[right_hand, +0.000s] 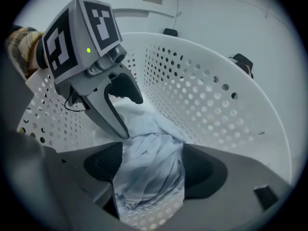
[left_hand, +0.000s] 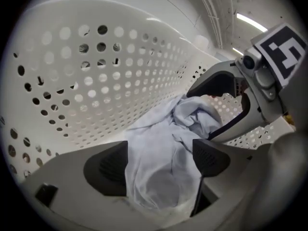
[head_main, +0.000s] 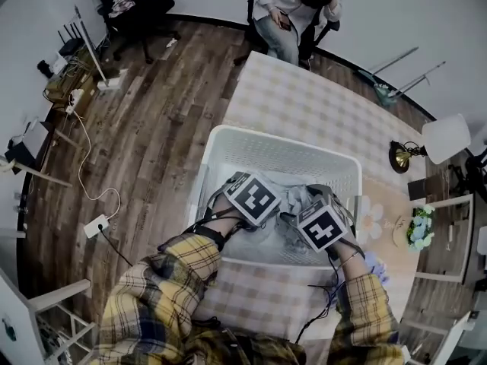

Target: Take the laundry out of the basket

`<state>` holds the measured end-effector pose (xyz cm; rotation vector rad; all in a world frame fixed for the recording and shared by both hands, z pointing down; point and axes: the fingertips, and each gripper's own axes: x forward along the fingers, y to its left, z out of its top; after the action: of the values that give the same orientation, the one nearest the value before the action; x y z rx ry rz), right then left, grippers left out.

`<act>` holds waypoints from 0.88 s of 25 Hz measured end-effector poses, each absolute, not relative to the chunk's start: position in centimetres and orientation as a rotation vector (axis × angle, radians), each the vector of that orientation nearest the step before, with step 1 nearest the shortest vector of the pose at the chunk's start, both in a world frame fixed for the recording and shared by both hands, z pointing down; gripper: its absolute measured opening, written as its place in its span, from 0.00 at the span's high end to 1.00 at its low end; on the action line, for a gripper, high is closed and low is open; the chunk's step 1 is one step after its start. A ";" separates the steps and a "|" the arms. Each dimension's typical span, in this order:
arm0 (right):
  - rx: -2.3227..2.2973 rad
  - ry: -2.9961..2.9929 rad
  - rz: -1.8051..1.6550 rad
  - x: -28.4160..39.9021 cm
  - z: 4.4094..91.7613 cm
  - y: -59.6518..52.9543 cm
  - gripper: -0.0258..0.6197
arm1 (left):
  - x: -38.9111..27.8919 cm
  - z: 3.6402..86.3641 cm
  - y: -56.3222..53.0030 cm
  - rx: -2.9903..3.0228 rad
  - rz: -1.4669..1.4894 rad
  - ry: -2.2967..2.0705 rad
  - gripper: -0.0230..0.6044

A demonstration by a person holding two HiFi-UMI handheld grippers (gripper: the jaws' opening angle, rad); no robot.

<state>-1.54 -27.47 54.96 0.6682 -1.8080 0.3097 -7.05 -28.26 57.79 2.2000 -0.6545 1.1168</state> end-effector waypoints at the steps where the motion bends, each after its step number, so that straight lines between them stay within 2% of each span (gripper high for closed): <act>1: 0.653 -1.792 0.311 -1.5 55.5 -27.4 0.31 | -7.2 58.3 -27.9 2.185 1.141 -0.642 0.24; 10: 0.572 -1.678 0.281 -0.9 59.2 -27.3 0.33 | -8.3 63.4 -24.1 2.023 1.413 -0.448 0.24; 14: 0.567 -1.670 0.258 -0.9 59.6 -27.2 0.44 | -8.5 63.9 -23.8 1.994 1.408 -0.446 0.24; 16: 0.573 -1.662 0.242 -0.7 59.6 -27.3 0.53 | -8.4 63.7 -23.9 2.005 1.410 -0.434 0.28; 17: 0.572 -1.663 0.242 -0.7 59.6 -27.3 0.63 | -8.3 63.7 -23.8 2.008 1.407 -0.421 0.36; 18: 0.570 -1.667 0.241 -0.8 59.5 -27.3 0.69 | -8.2 63.6 -23.7 2.009 1.402 -0.407 0.48; 20: 0.566 -1.680 0.236 -0.9 59.4 -27.3 0.76 | -8.0 63.4 -23.6 2.000 1.388 -0.390 0.71; 22: 0.568 -1.691 0.237 -1.0 59.2 -27.3 0.78 | -7.9 63.1 -23.6 1.989 1.375 -0.386 0.78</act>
<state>-1.00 -27.30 59.21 0.5683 -1.6905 0.2373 -7.90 -23.59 63.15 1.9885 -0.3861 1.3749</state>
